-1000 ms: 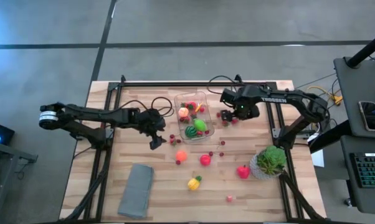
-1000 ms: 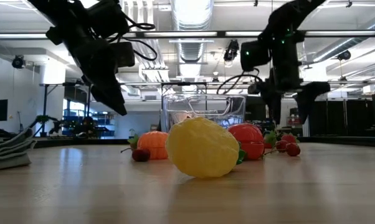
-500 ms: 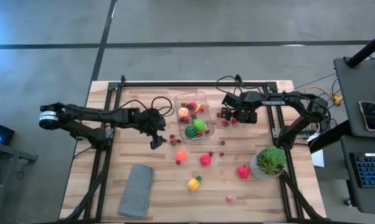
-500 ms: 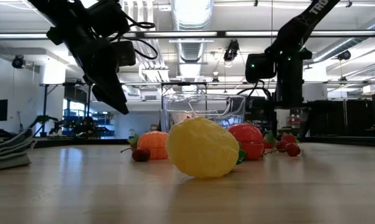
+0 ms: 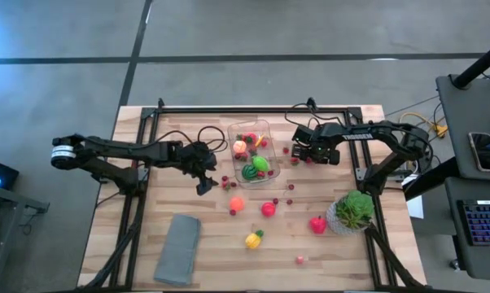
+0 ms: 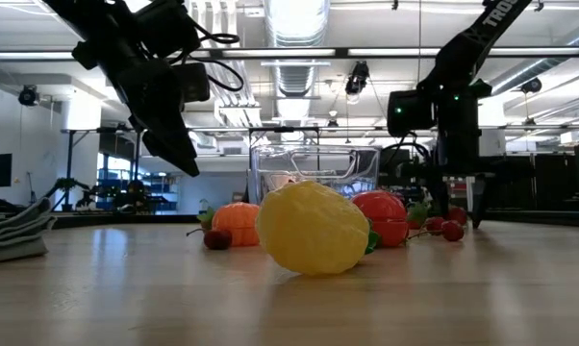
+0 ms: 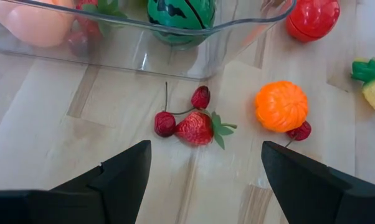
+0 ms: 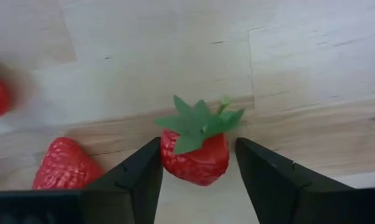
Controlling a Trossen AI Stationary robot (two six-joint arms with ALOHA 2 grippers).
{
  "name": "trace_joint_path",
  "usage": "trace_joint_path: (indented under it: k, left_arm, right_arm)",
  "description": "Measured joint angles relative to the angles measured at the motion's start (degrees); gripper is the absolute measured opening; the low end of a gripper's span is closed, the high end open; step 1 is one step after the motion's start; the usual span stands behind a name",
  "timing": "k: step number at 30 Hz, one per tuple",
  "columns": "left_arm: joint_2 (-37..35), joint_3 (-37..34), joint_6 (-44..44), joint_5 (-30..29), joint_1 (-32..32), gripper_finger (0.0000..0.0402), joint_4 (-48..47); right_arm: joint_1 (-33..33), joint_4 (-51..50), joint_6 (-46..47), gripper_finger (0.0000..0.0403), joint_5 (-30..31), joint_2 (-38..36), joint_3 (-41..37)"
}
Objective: Pick and placing Produce into tupperware
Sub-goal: Put the red strawberry into the transparent container, then put the red cherry into the transparent container
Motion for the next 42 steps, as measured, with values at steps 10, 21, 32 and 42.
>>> trace_joint_path:
  k: [10, 21, 32, 42]
  left_arm:
    - [0.00, 0.00, 0.00, 0.00, 0.00, 0.0290, -0.02]
    - [0.00, 0.00, 0.02, -0.04, 0.00, 0.0290, -0.04]
    - [0.00, -0.15, 4.75, -1.87, -0.04, 0.0290, 0.18]
    - [0.00, -0.81, 8.98, -2.64, -0.04, 0.0290, 0.23]
  right_arm:
    - [-0.02, 0.34, -1.71, 0.0153, 2.03, 0.09, 0.35]
    - [2.14, 0.04, -4.83, 0.0148, -2.02, -3.93, 5.77]
    - [10.03, 1.08, -23.47, 0.0150, 2.65, -5.90, 27.96]
    - [10.74, -0.61, -28.76, 0.0226, -4.37, 10.13, 40.37]
